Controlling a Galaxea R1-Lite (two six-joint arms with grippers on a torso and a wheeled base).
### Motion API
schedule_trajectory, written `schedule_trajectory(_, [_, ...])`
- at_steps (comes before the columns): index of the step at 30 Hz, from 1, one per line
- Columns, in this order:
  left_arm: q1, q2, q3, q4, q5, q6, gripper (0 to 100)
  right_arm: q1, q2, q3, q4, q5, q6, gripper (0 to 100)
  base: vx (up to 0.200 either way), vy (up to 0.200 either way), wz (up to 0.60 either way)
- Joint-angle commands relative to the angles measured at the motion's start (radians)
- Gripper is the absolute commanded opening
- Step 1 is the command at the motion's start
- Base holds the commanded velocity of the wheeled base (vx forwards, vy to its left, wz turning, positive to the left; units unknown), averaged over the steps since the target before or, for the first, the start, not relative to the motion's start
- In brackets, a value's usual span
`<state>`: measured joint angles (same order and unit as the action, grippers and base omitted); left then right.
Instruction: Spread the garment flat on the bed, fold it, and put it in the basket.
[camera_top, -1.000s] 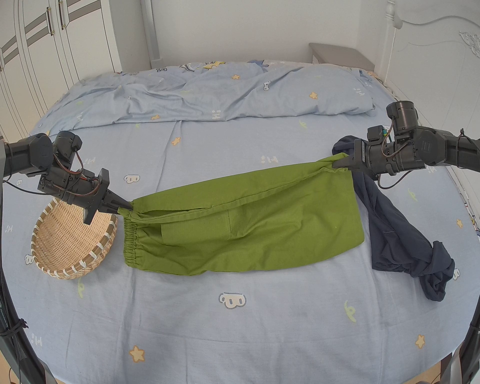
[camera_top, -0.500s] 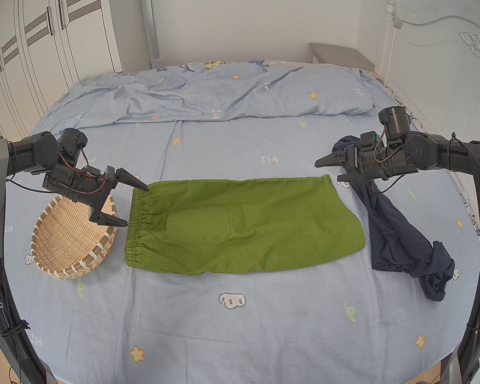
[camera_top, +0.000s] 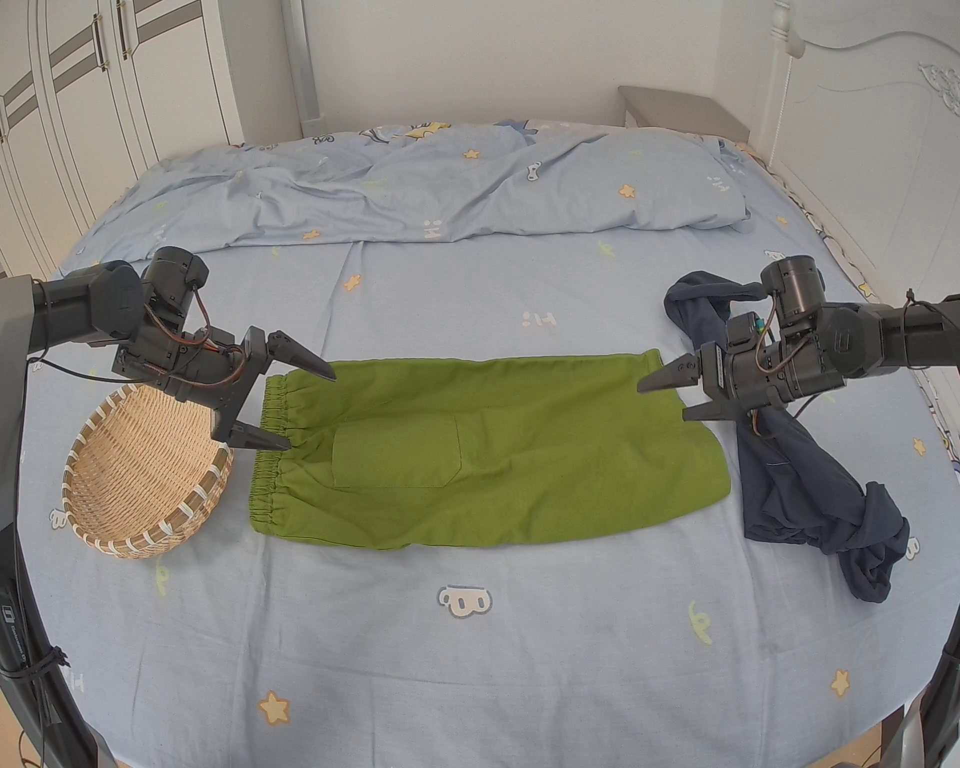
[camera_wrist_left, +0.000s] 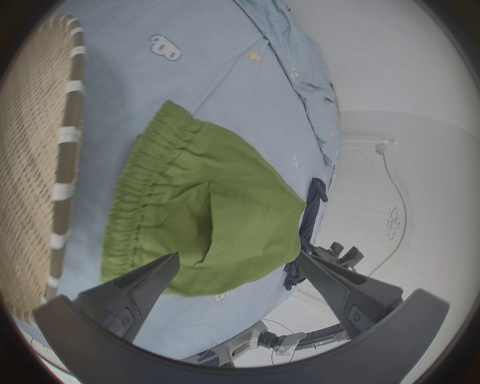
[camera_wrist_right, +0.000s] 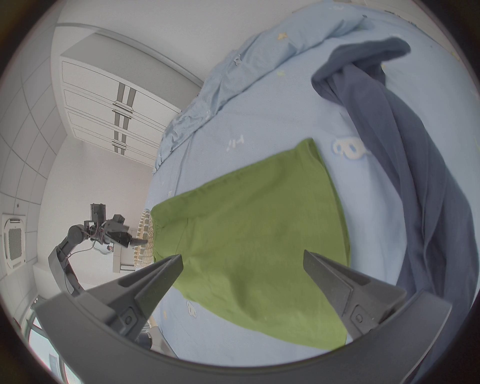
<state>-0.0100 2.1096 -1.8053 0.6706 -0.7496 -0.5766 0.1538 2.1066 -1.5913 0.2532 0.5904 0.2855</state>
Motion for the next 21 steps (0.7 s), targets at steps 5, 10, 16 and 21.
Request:
schedule_trajectory(5, [-0.036,0.179,-0.106,-0.227,0.012,-0.163,100,0.03,-0.112,0.335,-0.227,0.052,0.02,100,0.0,0.0,0.0])
schedule_trajectory(10, [-0.036,0.27,-0.195,-0.244,0.107,-0.212,100,0.049,-0.086,0.381,-0.316,0.055,0.038,100,0.0,0.0,0.0])
schedule_trajectory(16, [-0.027,0.314,-0.195,-0.238,0.17,-0.235,100,0.021,-0.054,0.382,-0.319,0.049,0.035,100,0.0,0.0,0.0])
schedule_trajectory(21, [-0.024,0.316,-0.195,-0.238,0.174,-0.247,100,-0.017,-0.025,0.376,-0.322,0.046,0.034,100,0.0,0.0,0.0])
